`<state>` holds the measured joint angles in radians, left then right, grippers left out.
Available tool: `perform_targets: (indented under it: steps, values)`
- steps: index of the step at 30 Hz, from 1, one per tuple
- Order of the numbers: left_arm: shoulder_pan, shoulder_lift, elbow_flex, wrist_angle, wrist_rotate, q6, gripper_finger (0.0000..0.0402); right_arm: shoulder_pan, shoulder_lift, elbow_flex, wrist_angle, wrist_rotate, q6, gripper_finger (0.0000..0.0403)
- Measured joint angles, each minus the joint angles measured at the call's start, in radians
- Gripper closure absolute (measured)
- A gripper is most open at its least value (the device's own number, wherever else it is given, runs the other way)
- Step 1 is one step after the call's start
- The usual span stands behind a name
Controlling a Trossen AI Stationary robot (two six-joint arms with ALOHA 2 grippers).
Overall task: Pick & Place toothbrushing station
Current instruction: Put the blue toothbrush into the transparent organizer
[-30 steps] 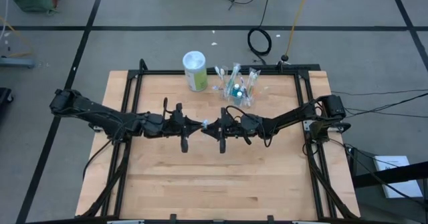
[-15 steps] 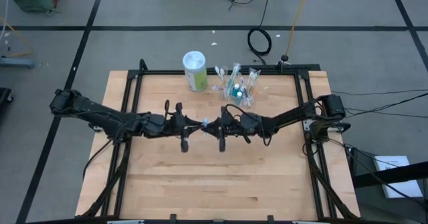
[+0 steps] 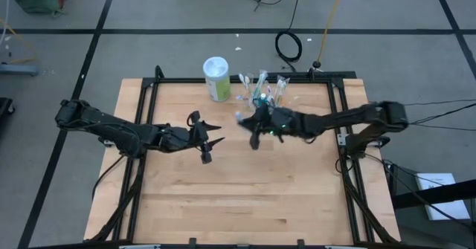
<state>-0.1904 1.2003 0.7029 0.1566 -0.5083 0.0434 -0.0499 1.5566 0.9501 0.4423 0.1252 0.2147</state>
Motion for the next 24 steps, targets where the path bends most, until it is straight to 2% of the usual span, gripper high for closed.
perform_targets:
  steps: [4,8,11,14,17,20,24]
  values:
    - [0.008,0.0,0.0,-0.022,0.0,0.008,0.0197,-0.002,-0.139,-0.062,-0.053,0.253,-0.11,0.0389]
    - [0.021,0.0,0.0,-0.024,0.0,0.027,0.0197,-0.004,-0.24,-0.198,-0.026,0.505,-0.107,0.0383]
    - [0.036,0.0,0.0,-0.021,0.0,0.065,0.0206,-0.015,-0.289,-0.311,0.059,0.675,-0.094,0.0384]
    - [0.052,0.0,0.0,-0.003,0.0,0.089,0.0216,-0.052,-0.289,-0.429,0.225,0.699,-0.09,0.0388]
    - [0.071,0.0,0.0,0.037,0.009,0.082,0.0225,-0.095,-0.264,-0.508,0.403,0.665,-0.096,0.0388]
    - [0.089,0.0,0.0,0.063,0.01,0.083,0.0231,-0.128,-0.234,-0.568,0.473,0.657,-0.087,0.0387]
    - [0.114,0.0,0.0,0.061,0.01,0.083,0.0238,-0.141,-0.184,-0.601,0.486,0.655,0.001,0.0387]
